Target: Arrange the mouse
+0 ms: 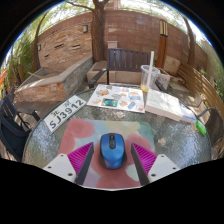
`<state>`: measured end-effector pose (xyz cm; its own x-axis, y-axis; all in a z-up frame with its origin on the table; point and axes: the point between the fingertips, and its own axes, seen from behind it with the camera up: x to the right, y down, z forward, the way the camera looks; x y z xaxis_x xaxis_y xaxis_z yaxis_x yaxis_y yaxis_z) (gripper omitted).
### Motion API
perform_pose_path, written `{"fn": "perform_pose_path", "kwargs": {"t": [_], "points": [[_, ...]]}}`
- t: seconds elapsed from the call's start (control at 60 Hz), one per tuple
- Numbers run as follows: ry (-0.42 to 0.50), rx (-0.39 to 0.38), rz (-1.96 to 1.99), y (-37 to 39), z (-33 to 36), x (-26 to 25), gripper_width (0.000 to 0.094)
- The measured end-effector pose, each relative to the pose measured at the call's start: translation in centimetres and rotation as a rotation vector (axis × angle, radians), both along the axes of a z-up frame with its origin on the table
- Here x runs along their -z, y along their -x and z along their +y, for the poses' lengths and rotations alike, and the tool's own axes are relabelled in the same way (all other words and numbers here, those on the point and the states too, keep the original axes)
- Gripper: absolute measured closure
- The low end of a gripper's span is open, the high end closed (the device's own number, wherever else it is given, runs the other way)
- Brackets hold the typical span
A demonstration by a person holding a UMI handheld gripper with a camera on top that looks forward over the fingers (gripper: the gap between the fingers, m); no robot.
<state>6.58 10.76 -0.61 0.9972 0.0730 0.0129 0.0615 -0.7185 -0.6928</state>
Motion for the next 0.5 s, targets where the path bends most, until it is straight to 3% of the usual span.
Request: {"fn": "perform_pose_path", "kwargs": {"t": [0.033, 0.333, 0.5], "points": [[-0.014, -0.005, -0.003, 0.1, -0.4, -1.0, 0.0072], [-0.132, 0.001, -0.049, 1.2, -11.0, -13.8, 0.0085], [-0.158, 0.018, -0.068, 2.5, -19.0, -18.0, 0.0085]]}}
